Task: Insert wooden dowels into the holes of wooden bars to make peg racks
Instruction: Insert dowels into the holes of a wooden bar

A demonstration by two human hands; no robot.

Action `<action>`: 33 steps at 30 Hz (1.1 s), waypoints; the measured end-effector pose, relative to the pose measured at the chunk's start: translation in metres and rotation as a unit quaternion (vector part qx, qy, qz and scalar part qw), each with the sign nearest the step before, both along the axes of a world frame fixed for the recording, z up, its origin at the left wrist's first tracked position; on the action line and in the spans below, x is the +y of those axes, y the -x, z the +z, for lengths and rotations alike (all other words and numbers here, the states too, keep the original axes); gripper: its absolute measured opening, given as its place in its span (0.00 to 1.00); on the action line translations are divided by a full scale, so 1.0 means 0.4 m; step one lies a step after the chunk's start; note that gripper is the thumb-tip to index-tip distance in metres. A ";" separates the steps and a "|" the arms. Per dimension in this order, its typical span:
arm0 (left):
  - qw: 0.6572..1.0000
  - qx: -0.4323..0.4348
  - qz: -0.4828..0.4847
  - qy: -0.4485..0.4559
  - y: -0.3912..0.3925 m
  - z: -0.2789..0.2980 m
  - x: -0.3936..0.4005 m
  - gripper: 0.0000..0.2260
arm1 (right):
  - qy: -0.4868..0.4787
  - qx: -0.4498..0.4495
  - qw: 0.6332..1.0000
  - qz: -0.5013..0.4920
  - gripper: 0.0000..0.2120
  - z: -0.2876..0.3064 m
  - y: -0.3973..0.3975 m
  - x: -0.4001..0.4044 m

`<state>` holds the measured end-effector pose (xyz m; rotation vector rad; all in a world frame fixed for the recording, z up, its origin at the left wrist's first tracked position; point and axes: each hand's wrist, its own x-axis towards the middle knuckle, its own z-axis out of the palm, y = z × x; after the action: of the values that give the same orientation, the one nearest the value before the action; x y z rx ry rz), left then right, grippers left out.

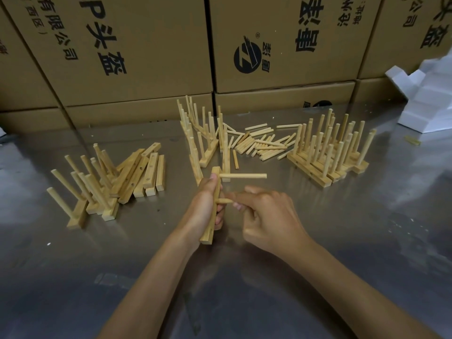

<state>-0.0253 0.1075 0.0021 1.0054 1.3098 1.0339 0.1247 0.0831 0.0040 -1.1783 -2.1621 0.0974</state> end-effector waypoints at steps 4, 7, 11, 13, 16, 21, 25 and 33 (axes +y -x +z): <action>1.000 0.000 0.008 0.000 -0.005 0.002 0.002 0.19 | 0.021 0.012 1.000 -0.003 0.21 -0.009 0.001 0.005; 0.999 -0.033 0.034 0.004 -0.003 0.009 0.007 0.19 | -0.003 0.012 1.000 -0.014 0.15 0.000 0.011 0.010; 0.993 -0.097 0.056 0.038 0.014 0.012 0.008 0.20 | -0.201 -0.014 0.979 -0.040 0.13 0.012 0.024 0.004; 0.987 -0.138 0.076 0.035 0.037 0.019 0.011 0.19 | -0.264 0.061 0.961 -0.051 0.10 0.013 0.016 0.003; 0.975 -0.197 0.105 -0.001 0.085 0.041 0.014 0.18 | -0.177 0.171 0.963 -0.108 0.07 0.000 -0.016 0.047; 0.961 -0.230 0.146 -0.043 0.131 0.057 0.020 0.18 | 0.095 0.038 0.973 -0.207 0.11 -0.045 -0.026 0.240; 0.960 -0.224 0.165 -0.036 0.137 0.054 0.024 0.18 | 0.168 0.017 0.958 -0.231 0.17 -0.040 0.045 0.373; 0.960 -0.214 0.178 -0.014 0.135 0.052 0.023 0.17 | 0.159 0.058 0.938 -0.302 0.10 -0.075 0.058 0.383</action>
<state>-0.0792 0.1168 0.0229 0.5269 1.1329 1.4546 0.1016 0.2365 -0.0258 -1.9217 -1.6328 0.2453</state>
